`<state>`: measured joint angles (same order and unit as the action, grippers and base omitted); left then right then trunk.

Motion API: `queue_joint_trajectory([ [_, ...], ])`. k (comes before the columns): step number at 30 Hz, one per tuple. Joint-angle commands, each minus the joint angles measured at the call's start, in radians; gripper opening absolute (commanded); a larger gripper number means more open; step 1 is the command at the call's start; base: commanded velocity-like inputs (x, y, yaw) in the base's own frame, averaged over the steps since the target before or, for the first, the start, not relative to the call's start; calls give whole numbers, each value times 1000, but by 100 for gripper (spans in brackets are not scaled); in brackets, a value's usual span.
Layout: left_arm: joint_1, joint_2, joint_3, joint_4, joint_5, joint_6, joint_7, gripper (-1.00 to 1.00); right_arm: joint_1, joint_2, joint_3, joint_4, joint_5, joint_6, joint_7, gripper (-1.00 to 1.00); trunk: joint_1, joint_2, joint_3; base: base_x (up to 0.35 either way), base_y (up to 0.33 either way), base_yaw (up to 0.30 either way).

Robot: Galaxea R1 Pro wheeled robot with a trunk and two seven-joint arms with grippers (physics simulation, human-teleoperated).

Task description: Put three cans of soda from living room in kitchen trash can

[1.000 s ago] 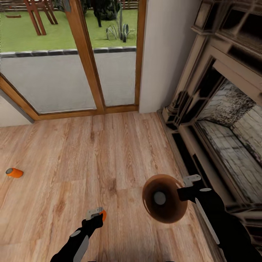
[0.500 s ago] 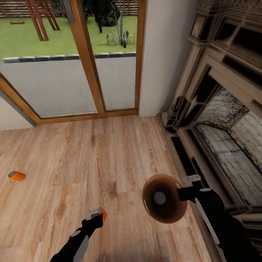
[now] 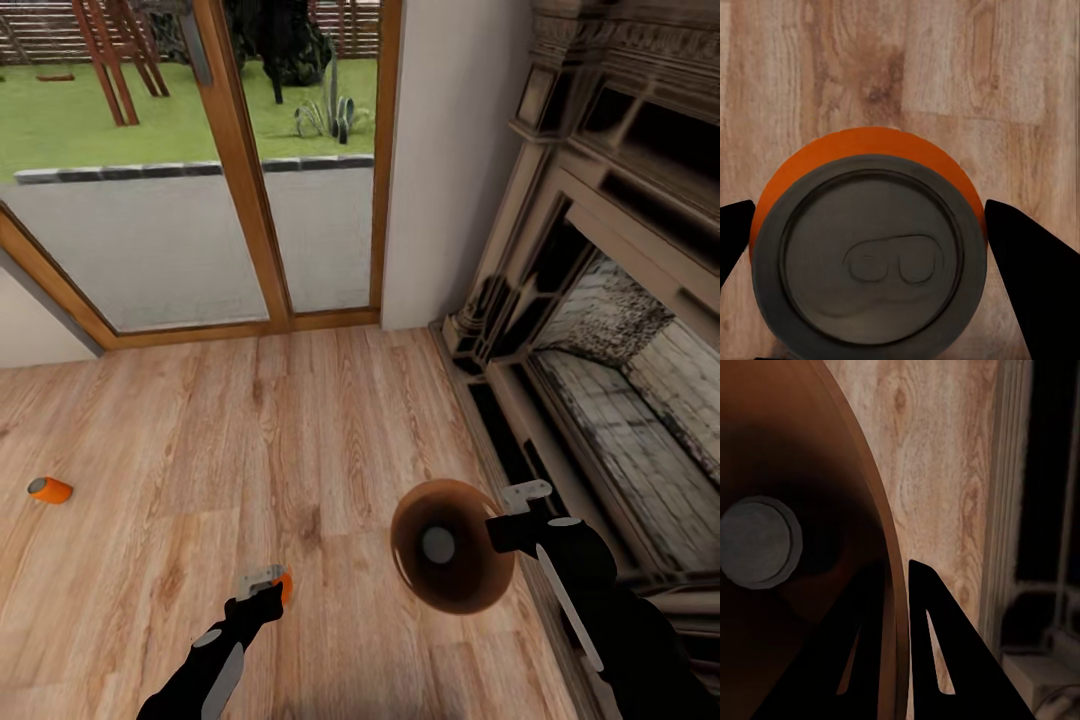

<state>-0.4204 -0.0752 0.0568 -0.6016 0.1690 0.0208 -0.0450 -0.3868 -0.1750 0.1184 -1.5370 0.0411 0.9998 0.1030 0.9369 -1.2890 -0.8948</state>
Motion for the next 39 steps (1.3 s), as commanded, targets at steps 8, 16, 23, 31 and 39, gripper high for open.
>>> queue_joint_trajectory([
  [8, 0, 33, 5, -135, 3, 12, -111, -100, 0, 0, 5, 5, -13, -2, 5, -100, 0, 0, 1, 0, 0, 1],
  [16, 0, 128, 14, -378, 5, 328, -490, -100, 0, 0, 6, 11, -7, -3, 3, -100, 0, 0, 1, 0, 0, 0],
  [23, 0, 153, 19, -519, 8, 481, -592, -100, 0, 0, 7, 39, -5, -4, 1, -100, 0, 0, 1, 0, 0, 0],
  [31, 0, 156, 68, -613, 9, 615, -800, -100, 0, 24, 9, 72, -3, -6, -2, -100, 0, 0, 1, 0, 0, 0],
  [39, 0, 156, 76, -628, 10, 685, -937, -100, -1, 42, 24, 96, -3, -10, -3, -100, 0, 0, 1, 0, 0, 0],
])
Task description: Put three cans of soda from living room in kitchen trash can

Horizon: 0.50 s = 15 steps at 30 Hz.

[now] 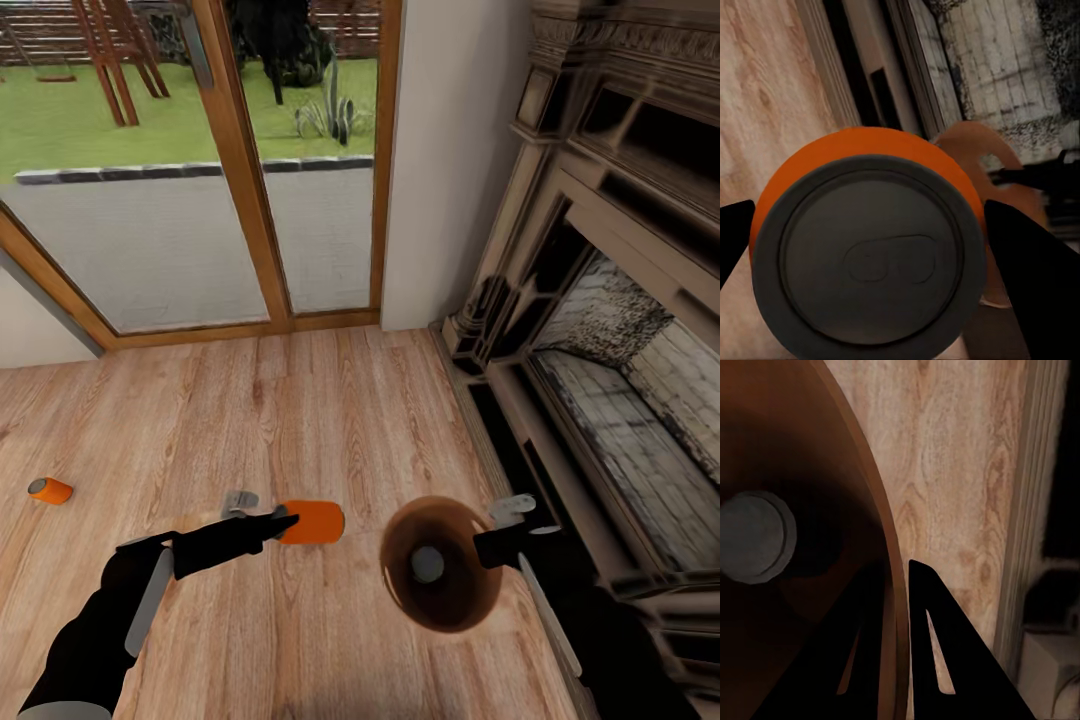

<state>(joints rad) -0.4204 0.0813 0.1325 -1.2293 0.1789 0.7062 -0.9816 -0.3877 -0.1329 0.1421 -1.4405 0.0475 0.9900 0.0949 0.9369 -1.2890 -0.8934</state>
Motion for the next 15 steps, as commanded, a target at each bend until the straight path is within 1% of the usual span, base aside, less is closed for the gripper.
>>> queue_joint_trajectory([
  [1, 0, 0, -1, -1, 0, 1, -2, -100, 0, 2, 1, 1, -9, 0, 5, -100, 0, 0, 0, 0, 0, 0],
  [5, 0, -1, -3, -1, 1, 5, -44, -100, 0, 7, 3, 19, -8, -2, 5, -100, 0, 0, 0, 0, 0, 0],
  [6, 0, -2, -3, 0, 1, 6, -65, -100, 0, 8, 3, 21, -8, -2, 5, -100, 0, 0, 0, 0, 0, 0],
  [7, 0, -2, -4, 0, 8, 7, -89, -100, 0, 8, 3, 24, -8, -2, 5, -100, 0, 0, 0, 0, 0, 0],
  [8, 0, -2, -4, 0, 11, 7, -95, -100, 0, 9, 3, 24, -8, -2, 5, -100, 0, 0, 0, 0, 0, 0],
  [10, 0, -3, -4, 0, 29, 8, -107, -100, 0, 9, 4, 25, -8, -2, 5, -100, 0, 0, 0, 0, 0, 0],
  [11, 0, -3, -4, 1, 46, 8, -112, -100, 0, 9, 4, 26, -8, -2, 5, -100, 0, 0, 0, 0, 0, 0],
  [12, 0, -3, -4, 1, 56, 8, -113, -100, 0, 9, 4, 26, -8, -2, 5, -100, 0, 0, 0, 0, 0, 0],
  [13, 0, -3, -4, 1, 75, 8, -116, -100, 0, 9, 4, 26, -8, -2, 5, -100, 0, 0, 0, 0, 0, 0],
  [15, 0, -3, -6, 1, 97, 7, -118, -100, 0, 10, 4, 26, -8, -2, 5, -100, 0, 0, 0, 0, 0, 0],
])
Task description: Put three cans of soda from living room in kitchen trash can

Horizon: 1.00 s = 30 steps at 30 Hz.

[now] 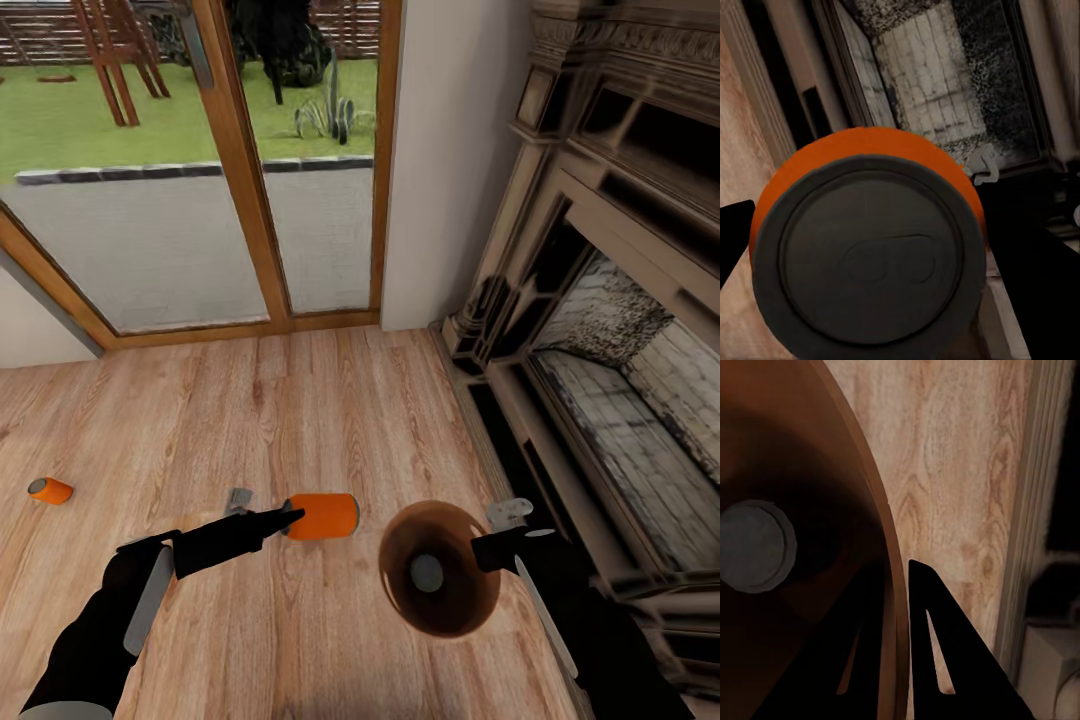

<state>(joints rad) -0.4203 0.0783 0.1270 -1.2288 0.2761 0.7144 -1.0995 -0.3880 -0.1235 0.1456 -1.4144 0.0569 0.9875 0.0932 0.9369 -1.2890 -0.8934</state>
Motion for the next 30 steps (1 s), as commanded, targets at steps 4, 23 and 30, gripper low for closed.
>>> queue_joint_trajectory([
  [4, 0, 0, -12, 0, 16, 0, -1, -100, 0, 0, 0, 0, -17, 0, 6, -100, 0, 0, 0, 0, 0, 0],
  [23, 0, -94, -142, 12, 24, 0, -2, -100, 0, 1, 1, 5, -17, 0, 6, -100, 0, 0, 0, 0, 0, 0],
  [30, 0, -119, -152, 47, 23, -2, 0, -100, 0, 1, 1, 5, -17, 0, 6, -100, 0, 0, 0, 0, 0, 0],
])
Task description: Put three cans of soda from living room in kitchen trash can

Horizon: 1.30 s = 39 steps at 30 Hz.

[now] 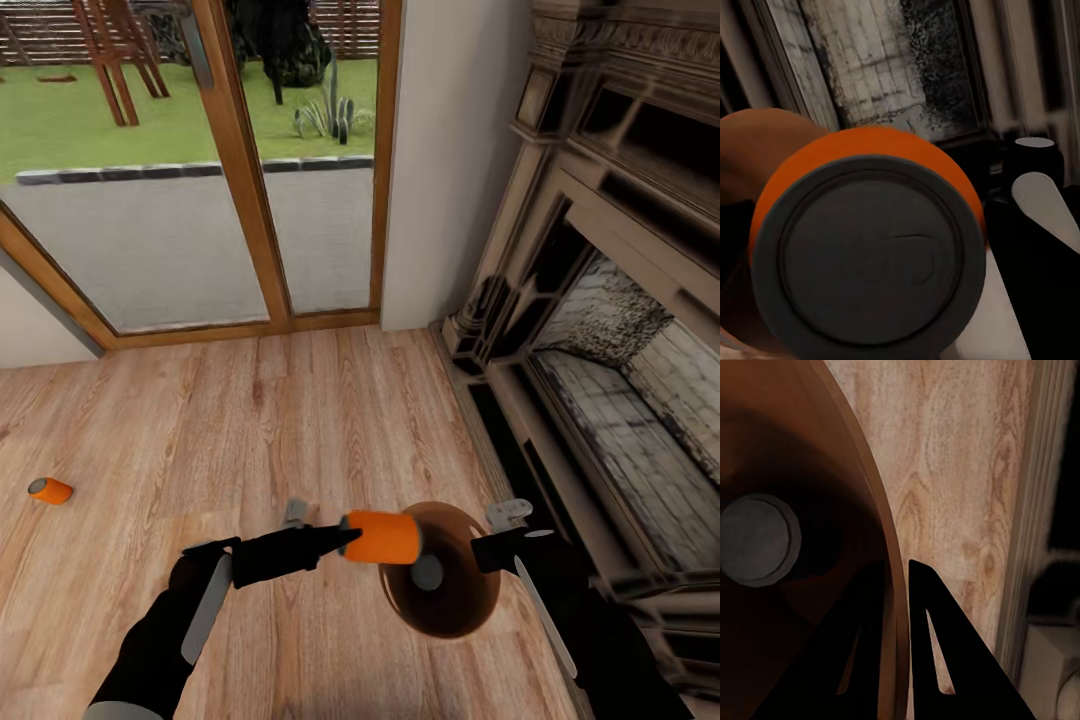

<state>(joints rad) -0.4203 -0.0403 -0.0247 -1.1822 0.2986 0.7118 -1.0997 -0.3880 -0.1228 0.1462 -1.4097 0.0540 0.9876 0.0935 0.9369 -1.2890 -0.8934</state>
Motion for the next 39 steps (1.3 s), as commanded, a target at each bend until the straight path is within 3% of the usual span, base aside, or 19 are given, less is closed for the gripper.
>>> queue_joint_trajectory([
  [1, 0, -3, -1, 7, 0, 0, 1, -100, 0, 0, 0, 0, -14, 0, 6, -100, 0, 0, 0, 0, 0, 0],
  [4, 0, -14, -4, 27, -1, -2, 4, -100, 0, 0, 0, 0, -14, 0, 6, -100, 0, 0, 0, 0, 0, 0],
  [8, 0, -55, -25, 39, -5, -4, 30, -100, 0, 0, 0, 0, -14, 0, 6, -100, 0, 0, 0, 0, 0, 0],
  [15, 0, -80, -44, 39, -6, -4, 98, -100, 0, 0, 1, 0, -14, 0, 6, -100, 0, 0, 0, 0, 0, 0],
  [19, 0, -95, -85, 40, -5, -5, 156, -100, 0, 0, 1, 0, -14, 0, 6, -100, 0, 0, 0, 0, 0, 0],
  [20, 0, -108, -136, 39, -4, -5, 224, -100, 0, 0, 0, 0, -14, 0, 6, -100, 0, 0, 0, 0, 0, 0],
  [30, 0, -119, -195, 47, -7, -5, 247, -100, 0, 0, 0, 0, -14, 0, 6, -100, 0, 0, 0, 0, 0, 0],
  [35, 0, -119, -204, 69, -8, -5, 247, -100, 0, 0, 0, 0, -14, 0, 6, -100, 0, 0, 0, 0, 0, 0],
  [36, 0, -119, -206, 74, -8, -5, 248, 100, 0, 0, 0, 0, -14, 0, 6, -100, 0, 0, 0, 0, 0, 0],
  [39, 0, -119, -208, 76, -7, -5, 248, 100, 0, 0, 0, 0, -14, 0, 6, -100, 0, 0, 0, 0, 0, 0],
])
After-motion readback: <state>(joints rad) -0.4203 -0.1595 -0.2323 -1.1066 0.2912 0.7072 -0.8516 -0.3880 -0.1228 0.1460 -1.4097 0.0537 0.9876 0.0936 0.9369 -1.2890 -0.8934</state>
